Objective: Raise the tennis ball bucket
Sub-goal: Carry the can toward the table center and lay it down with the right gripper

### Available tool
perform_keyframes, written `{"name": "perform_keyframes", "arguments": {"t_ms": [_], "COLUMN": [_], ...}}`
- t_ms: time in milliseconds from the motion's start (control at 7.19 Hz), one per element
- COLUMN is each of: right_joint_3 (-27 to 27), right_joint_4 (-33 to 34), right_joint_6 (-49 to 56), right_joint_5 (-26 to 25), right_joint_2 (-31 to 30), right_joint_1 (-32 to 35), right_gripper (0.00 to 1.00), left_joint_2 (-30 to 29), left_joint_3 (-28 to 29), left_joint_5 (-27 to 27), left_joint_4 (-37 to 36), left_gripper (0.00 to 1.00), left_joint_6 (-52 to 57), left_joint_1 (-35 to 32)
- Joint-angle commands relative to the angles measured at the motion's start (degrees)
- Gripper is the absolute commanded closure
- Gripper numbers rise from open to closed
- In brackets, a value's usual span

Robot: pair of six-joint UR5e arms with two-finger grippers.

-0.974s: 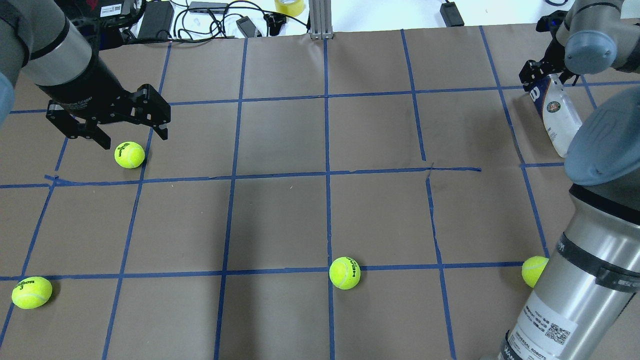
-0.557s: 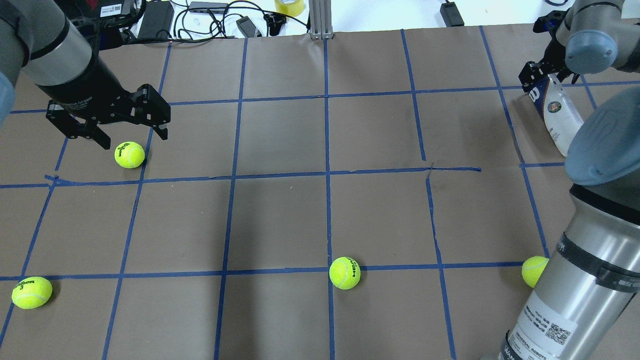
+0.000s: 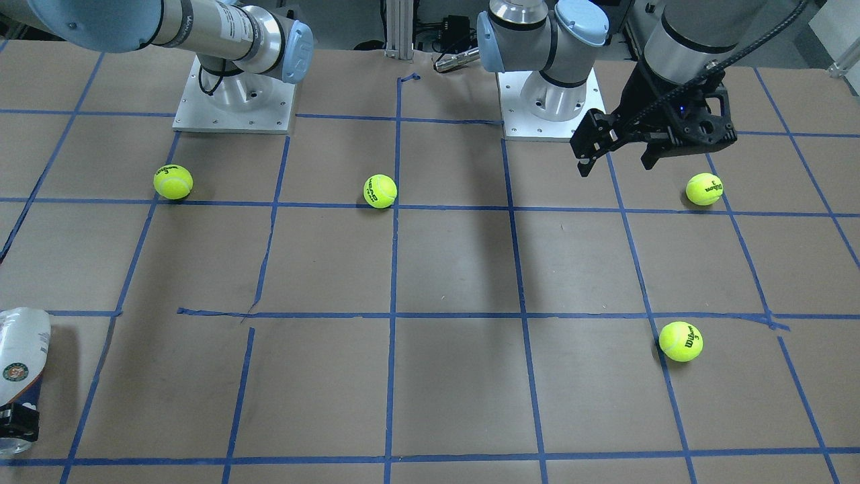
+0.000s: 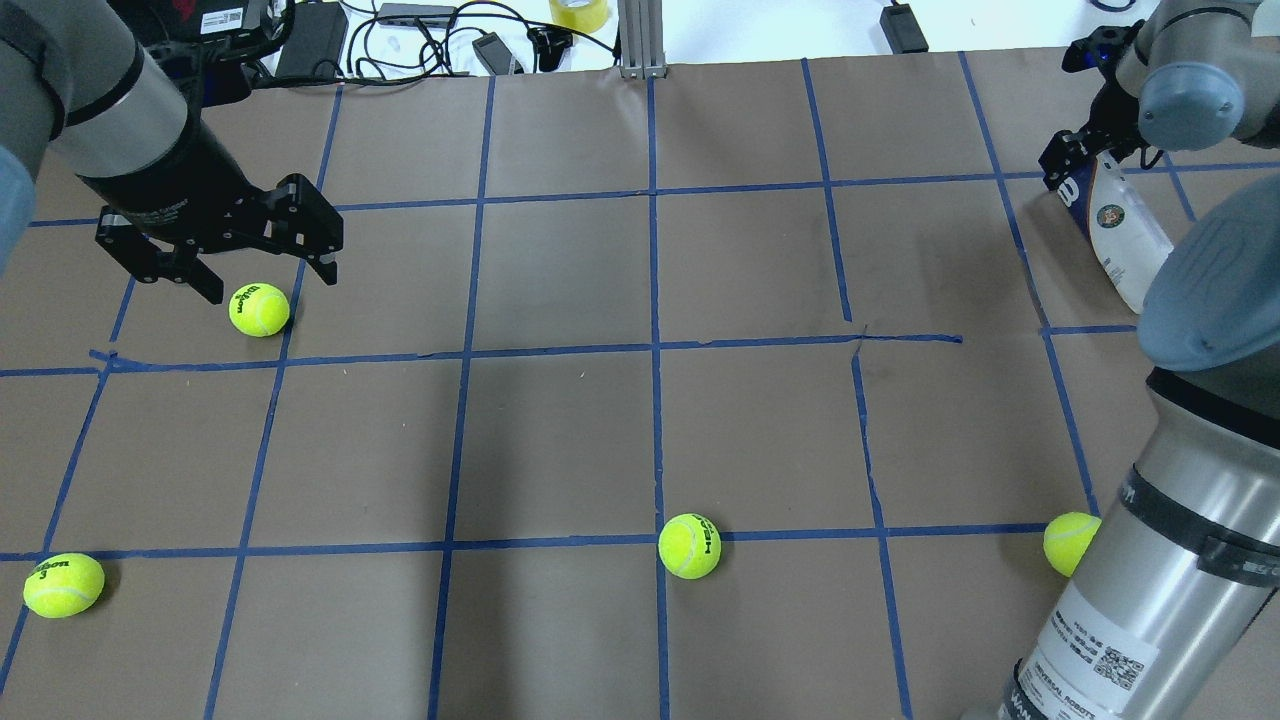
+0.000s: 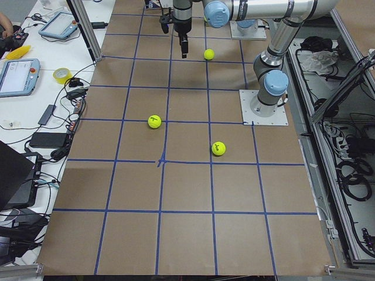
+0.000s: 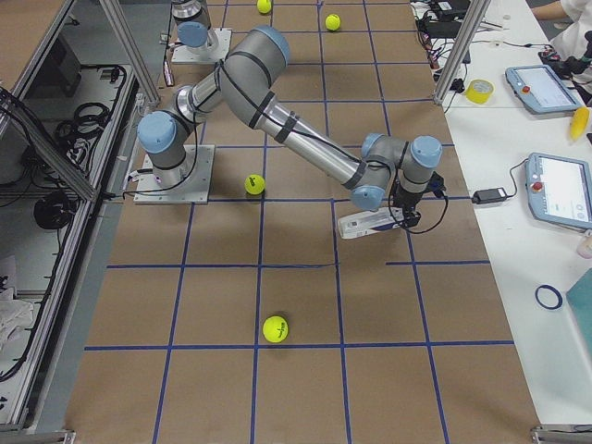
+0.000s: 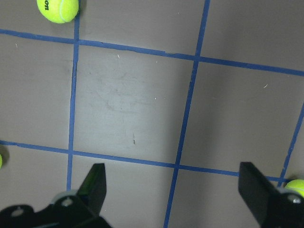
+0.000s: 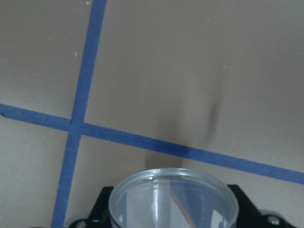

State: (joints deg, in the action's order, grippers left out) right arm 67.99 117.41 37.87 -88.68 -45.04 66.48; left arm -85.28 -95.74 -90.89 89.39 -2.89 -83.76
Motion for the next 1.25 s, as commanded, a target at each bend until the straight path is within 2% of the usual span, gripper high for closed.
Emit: {"name": "perform_keyframes", "arguments": {"t_ms": [0,139,278,557,835,1113], "right_joint_3": [0.47,2.39,5.63,8.82,8.82,8.74], "right_joint_4": [-3.58,-5.16,-7.27,-6.41,-6.32,-4.14], "right_joint_6": [3.76,6.06,6.17,7.03,16.15,17.24], "right_joint_5": [2.19,6.37,6.93,5.89,5.80,1.17], "right_joint_2": [-4.33,-6.79,-10.13,-15.50,-15.70,-16.05], "right_joint_1": [0.75,2.06,4.77,12.41,21.54,34.70], "right_gripper": [0.30,0.33,0.48,0.59,0.60,0.66], "left_joint_2": [0.11,0.11,0.11,0.11,0.02,-0.15], "left_joint_3": [-0.24,-0.33,-0.33,-0.33,0.46,1.51], "left_joint_5": [0.01,0.01,0.09,0.10,-0.08,0.18], "left_joint_4": [-0.01,-0.01,-0.09,-0.18,-0.27,-0.18], "left_gripper": [0.00,0.00,0.00,0.00,0.00,0.00], "left_joint_6": [-0.28,-0.28,-0.36,-0.45,0.25,0.42], "left_joint_1": [-0.09,-0.09,-0.09,-0.09,0.18,4.19]}}
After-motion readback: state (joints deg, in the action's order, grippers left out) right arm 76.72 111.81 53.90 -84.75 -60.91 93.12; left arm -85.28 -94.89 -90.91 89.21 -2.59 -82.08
